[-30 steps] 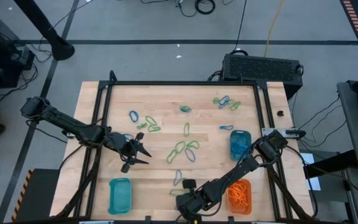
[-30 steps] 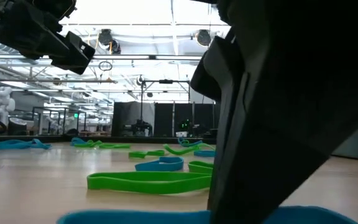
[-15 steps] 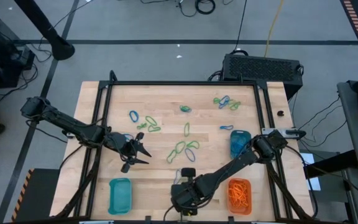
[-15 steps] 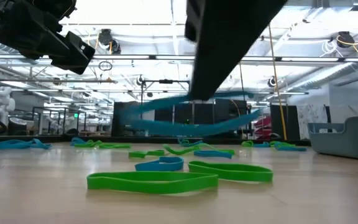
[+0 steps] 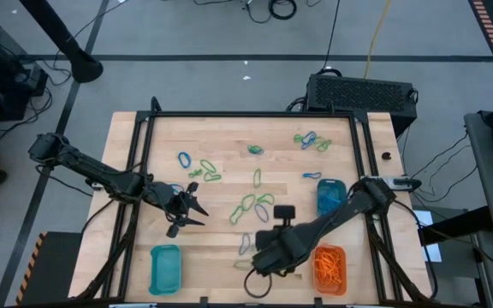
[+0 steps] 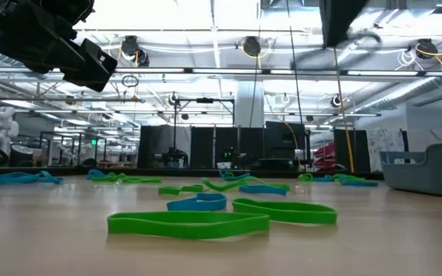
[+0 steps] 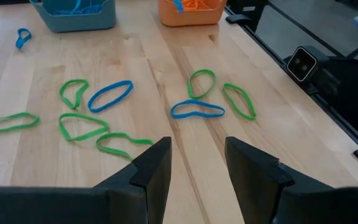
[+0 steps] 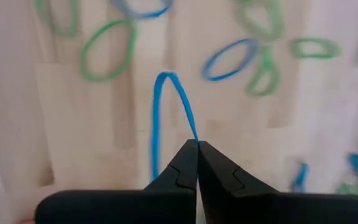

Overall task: Sort rubber bands into baskets
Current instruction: Put the blue rubber band into the dark blue bin

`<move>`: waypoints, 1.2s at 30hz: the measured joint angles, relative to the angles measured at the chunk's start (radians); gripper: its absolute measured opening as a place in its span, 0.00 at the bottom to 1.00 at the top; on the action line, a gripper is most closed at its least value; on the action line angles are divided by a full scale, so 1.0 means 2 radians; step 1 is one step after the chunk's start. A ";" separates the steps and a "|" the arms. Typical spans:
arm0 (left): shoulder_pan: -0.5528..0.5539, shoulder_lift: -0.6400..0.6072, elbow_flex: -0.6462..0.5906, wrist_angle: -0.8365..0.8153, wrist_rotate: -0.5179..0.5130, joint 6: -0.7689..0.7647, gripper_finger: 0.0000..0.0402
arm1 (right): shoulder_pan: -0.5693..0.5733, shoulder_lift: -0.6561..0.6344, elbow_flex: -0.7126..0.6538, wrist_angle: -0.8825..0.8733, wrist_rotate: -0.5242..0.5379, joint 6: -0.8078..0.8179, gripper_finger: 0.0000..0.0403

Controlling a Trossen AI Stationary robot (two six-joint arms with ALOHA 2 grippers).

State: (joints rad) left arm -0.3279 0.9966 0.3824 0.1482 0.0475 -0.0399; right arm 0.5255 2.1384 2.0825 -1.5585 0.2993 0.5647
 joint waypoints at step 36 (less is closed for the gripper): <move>0.001 0.000 0.000 0.000 0.000 0.015 0.39 | -0.091 -0.476 -0.661 0.204 -0.045 0.363 0.00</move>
State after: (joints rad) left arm -0.3267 0.9966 0.3822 0.1484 0.0475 -0.0099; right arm 0.3433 1.1862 0.7609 -1.1496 0.2097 1.2909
